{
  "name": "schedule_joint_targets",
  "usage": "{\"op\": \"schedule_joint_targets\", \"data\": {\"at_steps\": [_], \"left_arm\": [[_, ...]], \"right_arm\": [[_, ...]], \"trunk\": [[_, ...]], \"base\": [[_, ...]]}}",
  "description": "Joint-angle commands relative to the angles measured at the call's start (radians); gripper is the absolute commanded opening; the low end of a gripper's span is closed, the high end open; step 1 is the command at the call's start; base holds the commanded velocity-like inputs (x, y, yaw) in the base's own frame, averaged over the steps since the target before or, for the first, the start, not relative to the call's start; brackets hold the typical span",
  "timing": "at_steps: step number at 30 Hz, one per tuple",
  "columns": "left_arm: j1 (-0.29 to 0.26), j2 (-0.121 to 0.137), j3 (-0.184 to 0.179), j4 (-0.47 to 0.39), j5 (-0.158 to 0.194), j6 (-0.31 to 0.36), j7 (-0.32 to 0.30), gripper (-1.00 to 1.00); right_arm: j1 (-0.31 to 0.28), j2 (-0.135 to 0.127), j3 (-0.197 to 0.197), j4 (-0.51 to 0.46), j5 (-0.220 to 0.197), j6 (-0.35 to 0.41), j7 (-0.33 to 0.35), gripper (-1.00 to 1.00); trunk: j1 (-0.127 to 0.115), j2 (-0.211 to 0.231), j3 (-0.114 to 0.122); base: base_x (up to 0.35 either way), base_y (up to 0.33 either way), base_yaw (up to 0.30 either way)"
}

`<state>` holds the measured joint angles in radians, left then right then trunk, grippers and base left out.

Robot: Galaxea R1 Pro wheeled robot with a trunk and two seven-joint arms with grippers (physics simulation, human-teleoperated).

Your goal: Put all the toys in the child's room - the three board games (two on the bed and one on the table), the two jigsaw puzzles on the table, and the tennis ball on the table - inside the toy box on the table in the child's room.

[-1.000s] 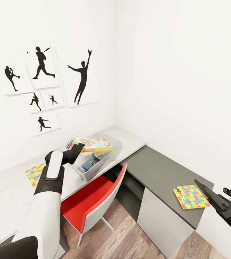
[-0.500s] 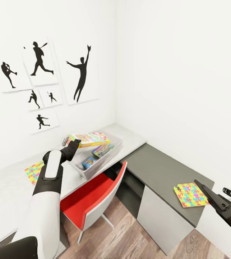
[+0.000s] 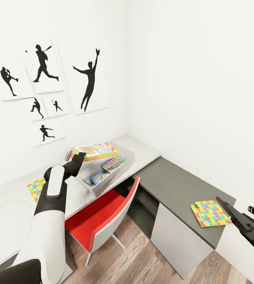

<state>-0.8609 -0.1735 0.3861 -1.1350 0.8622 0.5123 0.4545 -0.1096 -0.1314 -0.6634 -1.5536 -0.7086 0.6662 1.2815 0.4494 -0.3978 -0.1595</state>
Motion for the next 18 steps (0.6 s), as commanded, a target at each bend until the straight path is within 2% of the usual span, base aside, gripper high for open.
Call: {"op": "schedule_joint_targets", "data": {"at_steps": [1, 12, 18], "left_arm": [[-0.001, -0.001, 0.003, -0.002, 0.01, 0.004, 0.009, -1.0], [0.0, -0.001, -0.001, 0.002, 0.01, -0.032, 0.003, -1.0], [0.0, -0.001, -0.006, 0.01, 0.004, -0.034, 0.013, -1.0]], "right_arm": [[-0.001, 0.0, 0.0, 0.0, -0.003, 0.009, 0.001, 1.0], [-0.001, 0.002, 0.0, 0.0, -0.003, 0.009, 0.001, 1.0], [-0.001, 0.001, 0.0, 0.0, -0.003, 0.009, 0.001, 1.0]], "trunk": [[0.001, -0.002, -0.002], [0.001, -0.002, -0.002], [0.001, -0.002, -0.002]], "base": [[0.0, 0.0, 0.0], [0.003, 0.0, 0.0], [0.171, -0.022, 0.0]]}}
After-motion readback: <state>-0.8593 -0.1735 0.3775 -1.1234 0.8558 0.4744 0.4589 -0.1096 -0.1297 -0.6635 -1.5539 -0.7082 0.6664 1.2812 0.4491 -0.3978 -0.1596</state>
